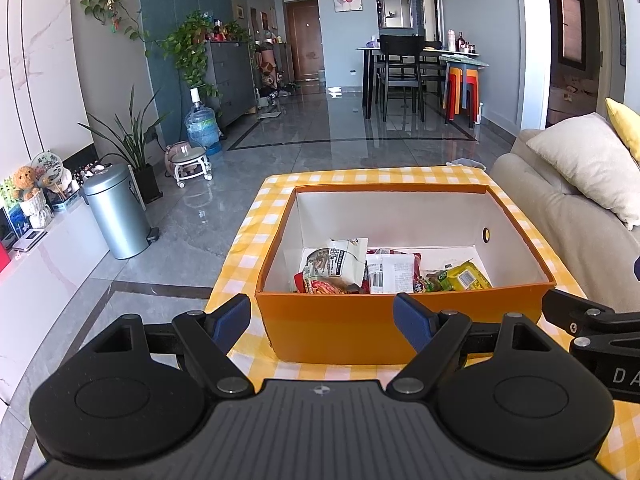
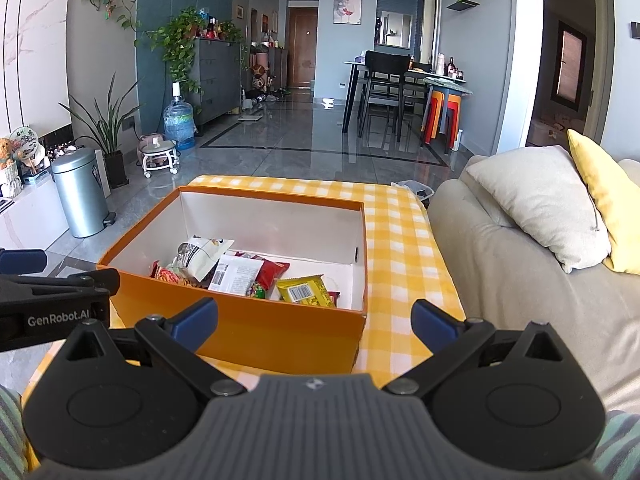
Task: Organize snacks
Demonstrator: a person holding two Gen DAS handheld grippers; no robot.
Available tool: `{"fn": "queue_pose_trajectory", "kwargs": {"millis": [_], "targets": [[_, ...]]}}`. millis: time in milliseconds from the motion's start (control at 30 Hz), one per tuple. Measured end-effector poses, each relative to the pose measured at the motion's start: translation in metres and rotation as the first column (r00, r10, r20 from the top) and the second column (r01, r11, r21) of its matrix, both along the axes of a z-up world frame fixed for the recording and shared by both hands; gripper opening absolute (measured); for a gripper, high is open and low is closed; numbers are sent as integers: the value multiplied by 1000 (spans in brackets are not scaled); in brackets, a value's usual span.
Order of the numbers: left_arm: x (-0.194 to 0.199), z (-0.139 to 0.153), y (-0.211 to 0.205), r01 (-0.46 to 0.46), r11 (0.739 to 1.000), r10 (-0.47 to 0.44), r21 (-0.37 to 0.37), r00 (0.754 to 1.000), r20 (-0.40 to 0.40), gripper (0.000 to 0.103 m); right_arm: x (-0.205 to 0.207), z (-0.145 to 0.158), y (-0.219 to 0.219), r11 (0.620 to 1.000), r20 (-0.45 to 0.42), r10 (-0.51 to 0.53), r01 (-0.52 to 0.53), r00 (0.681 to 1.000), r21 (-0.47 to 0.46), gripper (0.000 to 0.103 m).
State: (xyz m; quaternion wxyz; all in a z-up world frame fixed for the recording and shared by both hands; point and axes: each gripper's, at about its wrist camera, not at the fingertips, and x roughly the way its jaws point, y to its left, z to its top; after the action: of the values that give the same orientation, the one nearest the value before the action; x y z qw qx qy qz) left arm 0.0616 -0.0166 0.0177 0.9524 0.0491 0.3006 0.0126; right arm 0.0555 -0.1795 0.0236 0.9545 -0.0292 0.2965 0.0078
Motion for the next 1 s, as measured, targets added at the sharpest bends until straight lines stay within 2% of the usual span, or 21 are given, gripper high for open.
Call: {"fn": "queue_pose_trajectory", "kwargs": {"millis": [1000], "targets": [[-1,0,-1,-1,1000,1,3,1000,2,95,0,-1,1,1000,-18,-2,2,1000,9,99]]}}
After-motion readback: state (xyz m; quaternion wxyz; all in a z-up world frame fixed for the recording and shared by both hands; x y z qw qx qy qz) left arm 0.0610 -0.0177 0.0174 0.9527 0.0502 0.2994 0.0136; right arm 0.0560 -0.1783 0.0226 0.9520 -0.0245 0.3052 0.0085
